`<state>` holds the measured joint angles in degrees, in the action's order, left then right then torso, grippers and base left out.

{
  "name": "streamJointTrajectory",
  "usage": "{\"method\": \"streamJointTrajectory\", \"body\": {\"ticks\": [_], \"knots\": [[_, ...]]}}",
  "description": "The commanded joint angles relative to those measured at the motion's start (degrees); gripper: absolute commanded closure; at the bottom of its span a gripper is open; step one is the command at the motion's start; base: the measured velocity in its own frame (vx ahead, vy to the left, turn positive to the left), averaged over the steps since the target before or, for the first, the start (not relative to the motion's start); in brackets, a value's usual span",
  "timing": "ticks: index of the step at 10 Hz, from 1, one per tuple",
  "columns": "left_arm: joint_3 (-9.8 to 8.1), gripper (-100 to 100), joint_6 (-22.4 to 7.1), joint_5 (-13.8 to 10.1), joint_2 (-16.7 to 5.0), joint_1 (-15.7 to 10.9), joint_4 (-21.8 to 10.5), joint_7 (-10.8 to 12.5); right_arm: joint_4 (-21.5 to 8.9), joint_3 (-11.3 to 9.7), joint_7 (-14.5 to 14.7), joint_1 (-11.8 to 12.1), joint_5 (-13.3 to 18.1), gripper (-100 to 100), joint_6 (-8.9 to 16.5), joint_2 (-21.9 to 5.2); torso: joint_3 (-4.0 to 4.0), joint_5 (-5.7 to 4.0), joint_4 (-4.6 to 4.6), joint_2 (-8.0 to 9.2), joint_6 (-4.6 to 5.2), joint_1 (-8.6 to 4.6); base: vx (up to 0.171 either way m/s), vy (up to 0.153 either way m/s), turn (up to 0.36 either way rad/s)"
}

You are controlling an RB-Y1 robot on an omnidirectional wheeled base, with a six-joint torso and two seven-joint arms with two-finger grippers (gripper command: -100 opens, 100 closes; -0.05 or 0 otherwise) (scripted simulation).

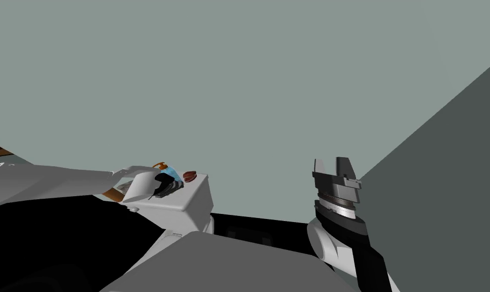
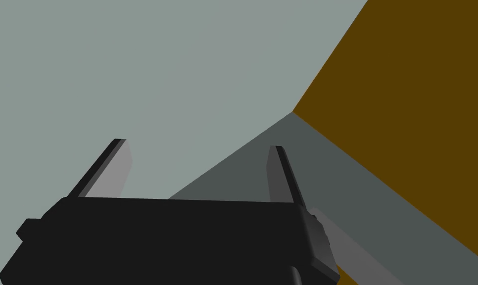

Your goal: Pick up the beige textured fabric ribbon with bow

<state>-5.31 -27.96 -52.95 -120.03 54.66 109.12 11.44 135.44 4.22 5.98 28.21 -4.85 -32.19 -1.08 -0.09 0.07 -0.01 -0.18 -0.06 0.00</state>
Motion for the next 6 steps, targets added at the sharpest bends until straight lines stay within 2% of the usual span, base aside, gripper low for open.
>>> {"method": "streamJointTrajectory", "body": {"ticks": [1, 2, 3, 5, 6], "knots": [[-0.55, 100, -1.16, -1.67, -2.16, -1.56, 1.53, 0.44, 0.00, 0.00, 0.00, 0.00, 0.00, 0, 0.00, 0.00, 0.00, 0.00, 0.00, 0.00, 0.00, 0.00, -0.026, 0.027, 0.118], [-0.55, 100, -1.16, -1.67, -2.16, -1.56, 1.53, 0.44, 0.00, 0.00, 0.00, 0.00, 0.00, 0, 0.00, 0.00, 0.03, -0.02, 0.02, 0.05, 0.01, 0.03, -0.037, 0.031, 0.056], [-1.25, 100, -1.88, -3.02, -4.06, -2.18, 2.45, 0.88, 0.00, 0.00, 0.00, 0.00, 0.00, 0, 0.00, 0.00, 0.08, 0.01, 0.04, 0.13, -0.03, 0.07, -0.042, 0.034, 0.097], [-1.60, 100, -1.66, -2.68, -4.03, -1.61, 2.31, 1.25, 0.00, 0.00, 0.00, 0.00, 0.00, 0, 0.00, 0.00, 0.10, 0.01, 0.04, 0.16, -0.04, 0.06, -0.022, 0.014, 0.019], [-1.52, 0, -1.79, -2.72, -3.99, -1.74, 2.38, 1.19, 0.00, 0.00, 0.00, 0.00, 0.00, 0, 0.00, 0.00, 0.06, 0.01, 0.02, 0.10, -0.03, 0.03, 0.000, 0.000, 0.000]]}}
